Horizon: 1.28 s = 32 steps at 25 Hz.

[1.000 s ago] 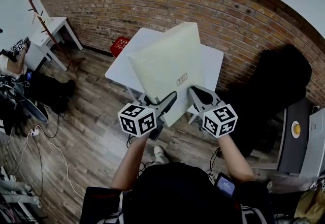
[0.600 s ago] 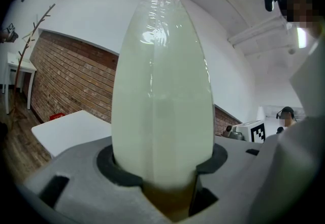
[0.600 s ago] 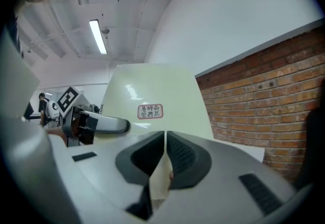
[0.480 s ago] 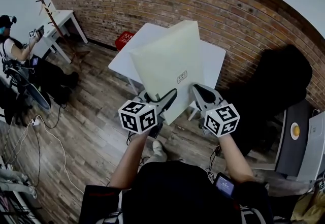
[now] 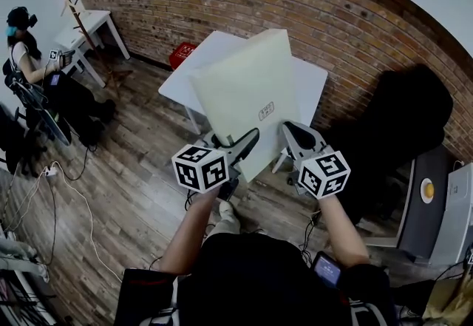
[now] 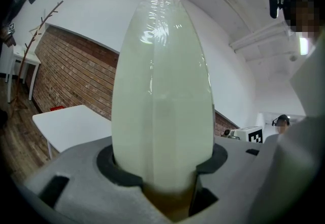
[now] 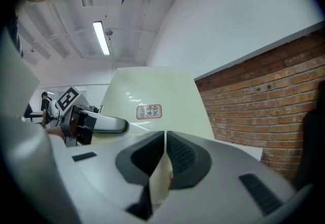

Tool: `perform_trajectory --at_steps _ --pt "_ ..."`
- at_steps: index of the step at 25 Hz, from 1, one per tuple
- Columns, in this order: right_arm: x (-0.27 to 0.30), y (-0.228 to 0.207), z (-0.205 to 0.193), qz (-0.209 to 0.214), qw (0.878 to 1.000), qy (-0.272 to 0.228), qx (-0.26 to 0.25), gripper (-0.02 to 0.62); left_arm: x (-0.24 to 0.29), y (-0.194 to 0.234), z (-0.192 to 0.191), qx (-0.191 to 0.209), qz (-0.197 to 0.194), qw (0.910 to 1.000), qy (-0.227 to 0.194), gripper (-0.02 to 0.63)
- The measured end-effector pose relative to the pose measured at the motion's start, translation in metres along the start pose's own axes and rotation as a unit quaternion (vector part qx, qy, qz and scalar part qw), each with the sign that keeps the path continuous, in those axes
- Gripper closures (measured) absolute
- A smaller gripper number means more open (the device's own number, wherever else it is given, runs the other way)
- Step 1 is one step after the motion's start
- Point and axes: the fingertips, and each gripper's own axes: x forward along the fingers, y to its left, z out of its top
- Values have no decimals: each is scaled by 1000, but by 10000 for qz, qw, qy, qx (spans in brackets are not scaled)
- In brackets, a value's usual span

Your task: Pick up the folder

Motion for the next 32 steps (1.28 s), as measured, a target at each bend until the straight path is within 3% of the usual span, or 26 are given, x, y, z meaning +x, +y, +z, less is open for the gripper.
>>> perform_trajectory --at_steps 32 --pt "-14 16 7 -20 9996 -262 81 568 -25 -5 -4 -40 66 9999 -72 337"
